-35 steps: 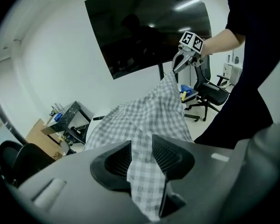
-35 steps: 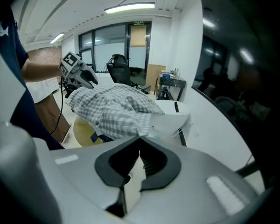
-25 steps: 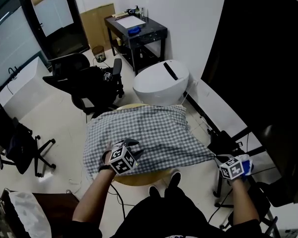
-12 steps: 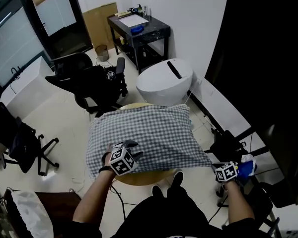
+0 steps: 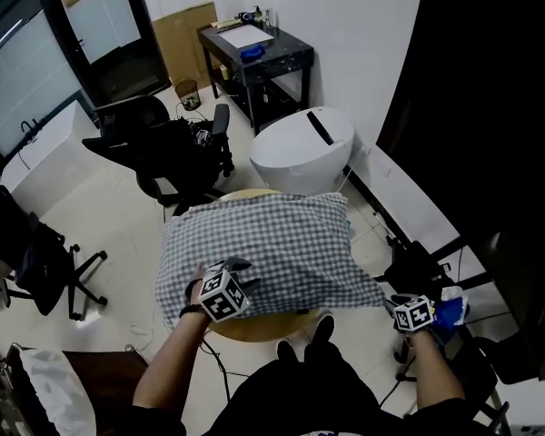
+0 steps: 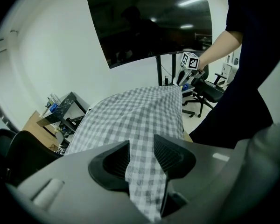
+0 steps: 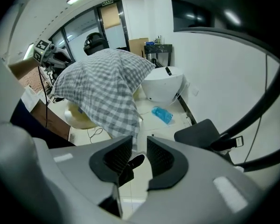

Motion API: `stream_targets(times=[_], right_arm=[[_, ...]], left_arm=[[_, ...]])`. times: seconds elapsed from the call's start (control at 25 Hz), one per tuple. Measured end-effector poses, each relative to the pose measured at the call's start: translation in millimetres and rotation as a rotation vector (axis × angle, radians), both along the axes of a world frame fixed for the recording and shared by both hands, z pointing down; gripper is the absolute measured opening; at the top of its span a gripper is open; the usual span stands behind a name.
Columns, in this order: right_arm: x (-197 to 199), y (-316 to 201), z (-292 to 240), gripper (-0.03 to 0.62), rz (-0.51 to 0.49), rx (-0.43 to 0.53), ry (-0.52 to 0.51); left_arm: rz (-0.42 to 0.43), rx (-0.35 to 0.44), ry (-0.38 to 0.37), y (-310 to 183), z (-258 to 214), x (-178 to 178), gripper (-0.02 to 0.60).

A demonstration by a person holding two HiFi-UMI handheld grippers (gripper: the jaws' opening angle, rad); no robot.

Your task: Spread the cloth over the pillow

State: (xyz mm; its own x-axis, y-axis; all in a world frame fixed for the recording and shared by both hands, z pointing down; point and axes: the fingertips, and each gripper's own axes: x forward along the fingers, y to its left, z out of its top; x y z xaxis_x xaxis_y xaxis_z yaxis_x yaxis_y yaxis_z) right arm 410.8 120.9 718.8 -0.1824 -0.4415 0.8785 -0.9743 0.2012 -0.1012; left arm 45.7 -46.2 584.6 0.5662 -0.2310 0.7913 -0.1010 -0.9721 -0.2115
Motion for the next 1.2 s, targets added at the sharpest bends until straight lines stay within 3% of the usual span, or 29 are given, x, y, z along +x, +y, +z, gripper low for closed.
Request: stream_targets(times=[0.28, 0.6, 0.84, 1.2], right_arm=[[5, -35, -55, 0.137, -0.014, 0.143, 0.002], [-13, -127, -150, 0.137, -0.109, 0.387, 0.022], [-33, -190, -175, 0.137, -0.198, 0.449, 0.017], [-50, -288, -177, 0.137, -0.307, 0.479, -0.013]], left_arm=[[-0.018, 0.031, 0.017, -17, -12, -1, 0.152], [-0.025, 0.116, 0.028, -60, -48, 10, 0.152], [-0.063, 0.138, 0.030, -111, -60, 23, 0.150], [-0.099, 0.042, -0.022, -198, -31, 54, 0.137]])
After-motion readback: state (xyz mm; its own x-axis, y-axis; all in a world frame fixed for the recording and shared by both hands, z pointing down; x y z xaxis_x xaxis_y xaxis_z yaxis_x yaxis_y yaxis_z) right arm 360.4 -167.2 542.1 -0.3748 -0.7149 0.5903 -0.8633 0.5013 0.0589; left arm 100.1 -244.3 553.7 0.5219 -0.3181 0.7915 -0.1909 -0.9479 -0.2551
